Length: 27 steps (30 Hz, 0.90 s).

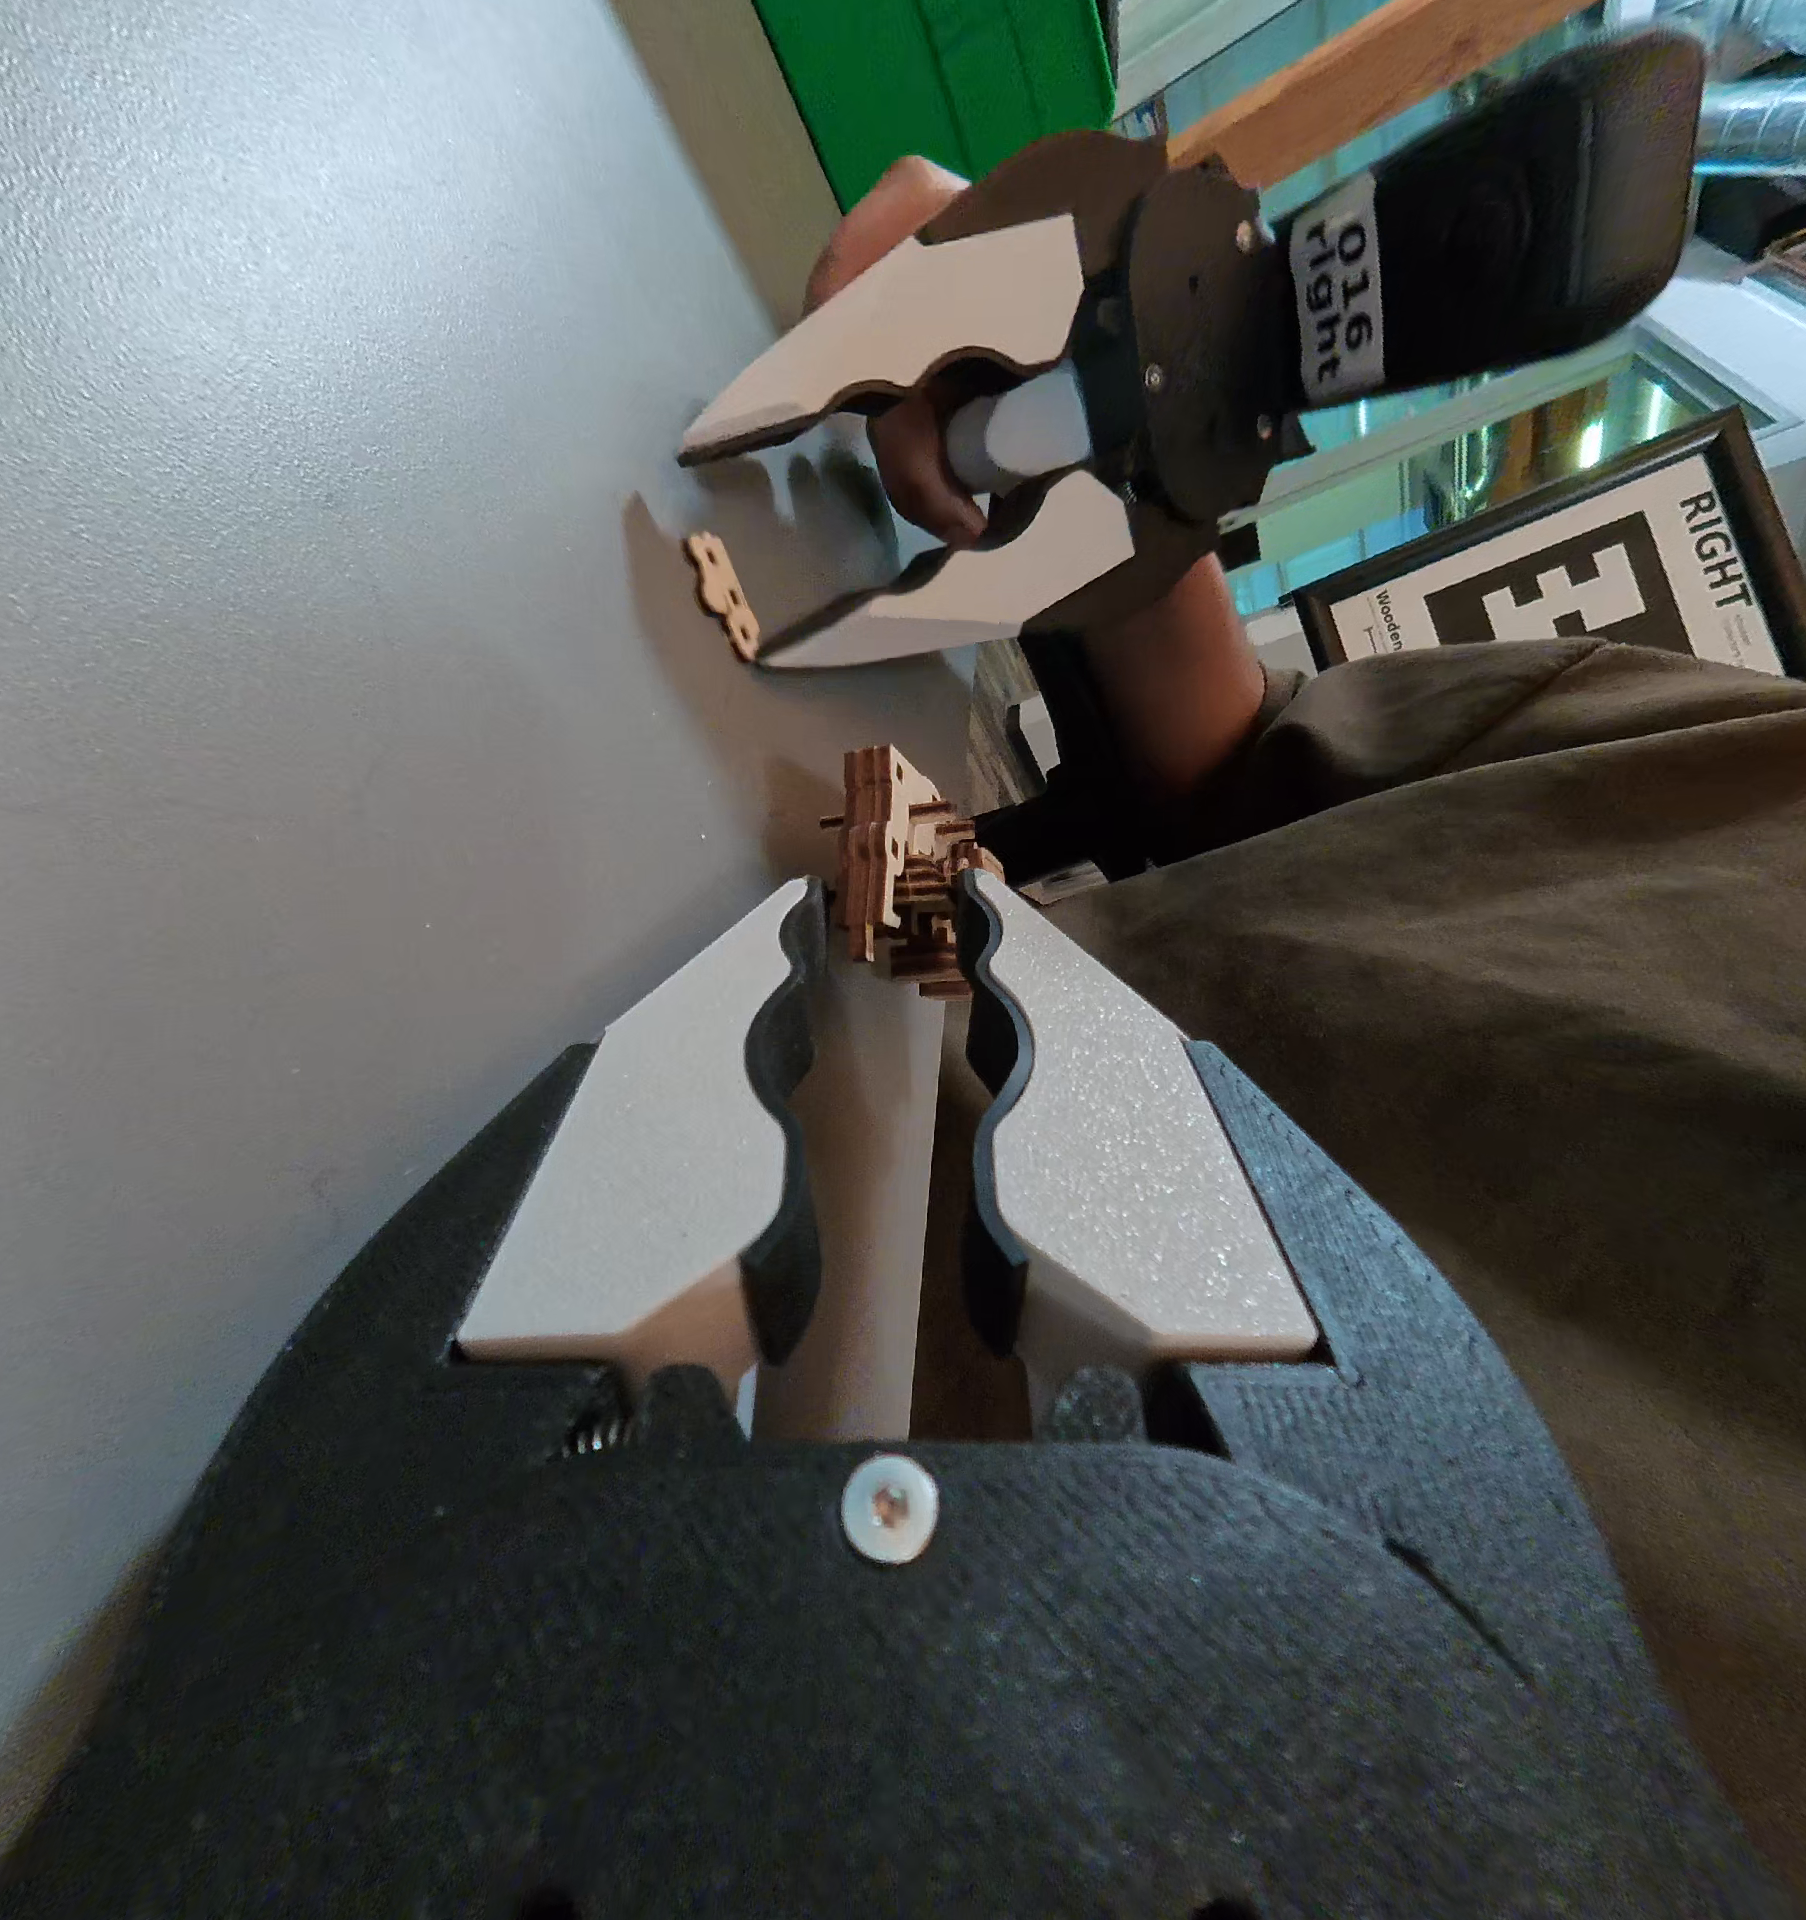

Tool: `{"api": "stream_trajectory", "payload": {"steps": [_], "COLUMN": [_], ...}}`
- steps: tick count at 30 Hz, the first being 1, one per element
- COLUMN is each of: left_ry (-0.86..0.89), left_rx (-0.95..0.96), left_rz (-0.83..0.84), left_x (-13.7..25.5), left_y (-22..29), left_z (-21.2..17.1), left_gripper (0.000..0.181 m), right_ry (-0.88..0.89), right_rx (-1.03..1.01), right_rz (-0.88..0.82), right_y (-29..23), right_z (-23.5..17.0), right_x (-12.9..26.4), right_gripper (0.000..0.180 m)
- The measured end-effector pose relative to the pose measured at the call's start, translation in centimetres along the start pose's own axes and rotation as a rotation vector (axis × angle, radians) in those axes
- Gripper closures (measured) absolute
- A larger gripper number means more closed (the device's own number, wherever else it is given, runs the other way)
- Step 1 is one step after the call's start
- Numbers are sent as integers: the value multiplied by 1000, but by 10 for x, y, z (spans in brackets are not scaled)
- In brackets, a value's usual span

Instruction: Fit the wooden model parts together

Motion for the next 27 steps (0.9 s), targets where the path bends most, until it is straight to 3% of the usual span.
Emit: {"api": "stream_trajectory", "payload": {"steps": [4, 9, 14, 20, 27], "left_ry": [0, -3, -2, -2, 0], "left_rx": [0, 1, 5, 10, 17], "left_rz": [0, -2, -4, -6, -7], "left_x": [0, 0, 0, 0, 0], "left_y": [0, 1, 1, 0, 0], "left_z": [0, -1, -1, 0, 0], "left_gripper": [158, 158, 158, 158, 159], "right_ry": [-1, 39, 47, -17, -32], "right_rx": [-81, -140, -271, -234, -223], "right_rz": [50, -30, -100, -226, -207], "right_y": [3, 5, -4, -5, -12], "right_z": [2, 14, 10, -3, -5], "right_x": [-2, 7, 5, 6, 2], "right_gripper": [139, 143, 130, 135, 140]}}
Point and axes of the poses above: each gripper's, where its closed fingertips meet, x back along the fingers, z out of its top, y = z × x across the jaws, the point moved 4 cm from there along x, back along the fingers, and after that the axes turned 10 degrees about y, right-handed, at the moved point
